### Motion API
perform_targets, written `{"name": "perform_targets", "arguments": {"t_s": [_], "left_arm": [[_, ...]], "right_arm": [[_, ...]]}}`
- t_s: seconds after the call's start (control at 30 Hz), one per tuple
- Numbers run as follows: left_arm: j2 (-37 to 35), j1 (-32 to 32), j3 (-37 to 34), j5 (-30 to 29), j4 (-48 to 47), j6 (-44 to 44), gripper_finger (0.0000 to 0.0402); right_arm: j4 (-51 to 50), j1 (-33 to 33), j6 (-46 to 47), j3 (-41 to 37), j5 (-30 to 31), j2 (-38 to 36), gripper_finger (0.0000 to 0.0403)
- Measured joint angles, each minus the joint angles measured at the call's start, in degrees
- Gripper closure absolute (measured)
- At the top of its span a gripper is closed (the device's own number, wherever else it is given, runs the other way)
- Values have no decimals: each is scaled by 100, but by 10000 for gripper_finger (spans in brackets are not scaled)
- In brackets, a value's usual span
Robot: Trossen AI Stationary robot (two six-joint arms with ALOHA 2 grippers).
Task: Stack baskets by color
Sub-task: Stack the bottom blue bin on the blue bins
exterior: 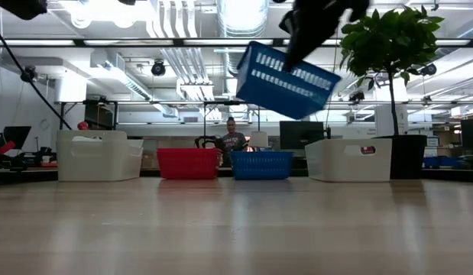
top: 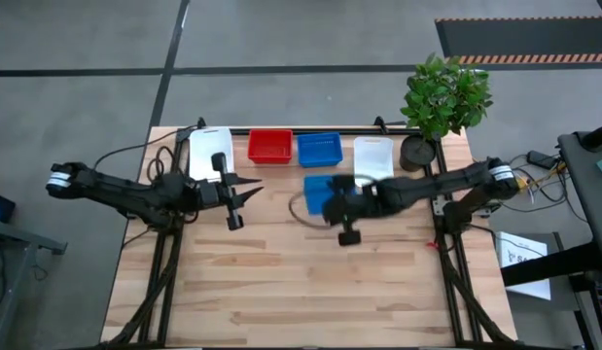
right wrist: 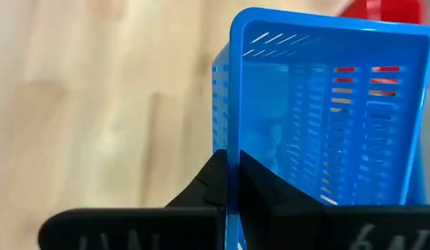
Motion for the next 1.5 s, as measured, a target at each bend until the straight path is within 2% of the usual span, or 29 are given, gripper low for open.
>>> {"name": "perform_targets", "arguments": {"t_s": [0.13,0.37,0.53,0.7,0.87,1.13,1.3,1.5], "left_arm": [[-315,0,-290,-4,80,204,343],[-874,0,-368,-23,244,317,343],[-1150,0,-583,-23,208,430,343],[-1351,0,-610,-23,213,422,343],[-1405,0,-666,-23,175,418,343],[-1400,0,-666,-23,153,416,343],[-1400,0,-666,-23,157,415,343],[-1407,0,-666,-22,155,414,343]], "right_arm": [[308,-611,-448,182,-8,0,394],[767,-1521,-1125,310,-35,2,394],[1131,-1894,-1430,351,-189,101,394],[1281,-2089,-1766,652,-218,566,394],[1023,-2275,-2025,1187,-220,1218,394],[-415,-2827,-2115,2239,-230,2176,394],[-876,-3113,-2166,2618,-953,2591,394],[-963,-3200,-2329,2887,-972,2931,394]]}}
